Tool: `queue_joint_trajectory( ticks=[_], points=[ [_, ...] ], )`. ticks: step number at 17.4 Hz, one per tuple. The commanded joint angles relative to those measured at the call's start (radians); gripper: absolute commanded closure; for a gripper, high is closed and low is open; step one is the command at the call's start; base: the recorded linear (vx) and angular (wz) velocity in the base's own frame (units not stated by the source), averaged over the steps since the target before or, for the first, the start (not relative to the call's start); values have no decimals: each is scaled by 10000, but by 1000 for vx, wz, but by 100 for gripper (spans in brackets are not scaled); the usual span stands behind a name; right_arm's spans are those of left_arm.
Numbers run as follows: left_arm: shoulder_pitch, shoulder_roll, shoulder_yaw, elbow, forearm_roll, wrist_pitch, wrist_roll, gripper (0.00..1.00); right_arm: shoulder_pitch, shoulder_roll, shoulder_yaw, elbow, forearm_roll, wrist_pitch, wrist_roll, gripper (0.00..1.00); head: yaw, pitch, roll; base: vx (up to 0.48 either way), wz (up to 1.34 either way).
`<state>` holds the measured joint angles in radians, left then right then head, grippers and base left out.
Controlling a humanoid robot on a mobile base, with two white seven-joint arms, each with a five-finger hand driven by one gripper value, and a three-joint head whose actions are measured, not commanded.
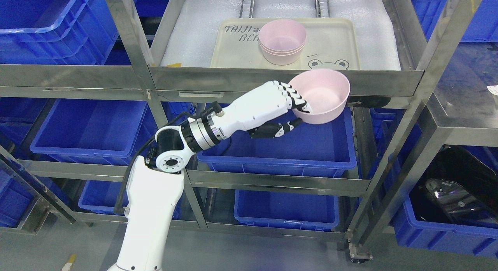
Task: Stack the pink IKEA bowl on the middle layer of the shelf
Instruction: 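Raise the left hand and lower the bowl onto the stacked pink bowl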
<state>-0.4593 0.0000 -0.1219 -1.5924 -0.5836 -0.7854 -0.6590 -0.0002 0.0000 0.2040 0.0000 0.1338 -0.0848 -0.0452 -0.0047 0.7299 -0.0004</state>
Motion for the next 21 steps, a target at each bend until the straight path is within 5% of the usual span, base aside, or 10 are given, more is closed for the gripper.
queue_joint_trajectory(
  ticks=[1,6,11,21],
  points=[
    [-2428,175,1140,352,-99,395,-327,97,156,-175,0,-175,-3,4,-8,0,0,0,0,29,-27],
    [-4469,1733,1373,3414,-391,1258,-589,97,156,-175,0,-175,-3,4,-8,0,0,0,0,5,0],
    [-6098,1780,254,6409,-622,1518,-681,97,156,-175,0,-175,-3,4,-8,0,0,0,0,0,0],
    [-6451,752,-1265,9280,-637,1549,-743,96,156,-175,0,-175,-3,4,-8,0,0,0,0,0,0]
  ],
)
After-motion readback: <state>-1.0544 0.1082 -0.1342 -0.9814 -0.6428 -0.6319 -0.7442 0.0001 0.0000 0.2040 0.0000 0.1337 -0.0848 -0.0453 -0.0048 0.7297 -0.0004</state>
